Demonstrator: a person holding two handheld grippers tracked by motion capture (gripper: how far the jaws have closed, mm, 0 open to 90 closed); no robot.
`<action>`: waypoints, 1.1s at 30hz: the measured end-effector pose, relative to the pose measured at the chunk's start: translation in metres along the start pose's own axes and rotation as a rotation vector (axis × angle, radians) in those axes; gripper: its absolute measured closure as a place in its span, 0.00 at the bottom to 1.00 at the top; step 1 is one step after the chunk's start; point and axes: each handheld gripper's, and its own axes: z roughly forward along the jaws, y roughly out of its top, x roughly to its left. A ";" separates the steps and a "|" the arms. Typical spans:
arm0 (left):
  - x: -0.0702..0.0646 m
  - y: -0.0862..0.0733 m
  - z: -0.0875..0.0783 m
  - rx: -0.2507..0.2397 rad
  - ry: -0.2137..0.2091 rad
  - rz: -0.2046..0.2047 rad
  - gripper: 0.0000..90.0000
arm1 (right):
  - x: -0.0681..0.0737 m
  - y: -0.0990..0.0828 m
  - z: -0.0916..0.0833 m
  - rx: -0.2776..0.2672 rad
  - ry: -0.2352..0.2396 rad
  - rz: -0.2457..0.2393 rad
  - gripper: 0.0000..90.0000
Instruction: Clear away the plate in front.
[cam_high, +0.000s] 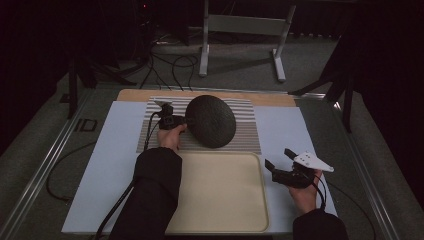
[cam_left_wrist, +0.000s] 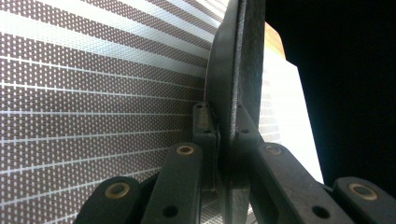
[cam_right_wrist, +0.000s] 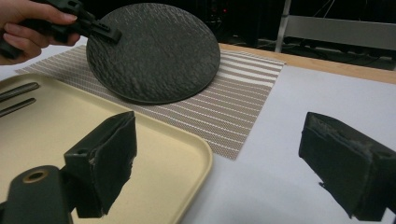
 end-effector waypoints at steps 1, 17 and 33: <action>0.000 0.000 0.000 0.002 0.000 0.004 0.95 | 0.000 0.000 0.000 0.000 -0.001 0.001 0.13; -0.004 -0.001 -0.006 0.001 -0.026 -0.012 0.96 | -0.001 0.000 0.000 0.001 -0.002 0.003 0.13; -0.017 -0.001 -0.017 0.012 -0.062 -0.012 0.96 | -0.001 0.000 0.000 0.002 -0.005 0.004 0.13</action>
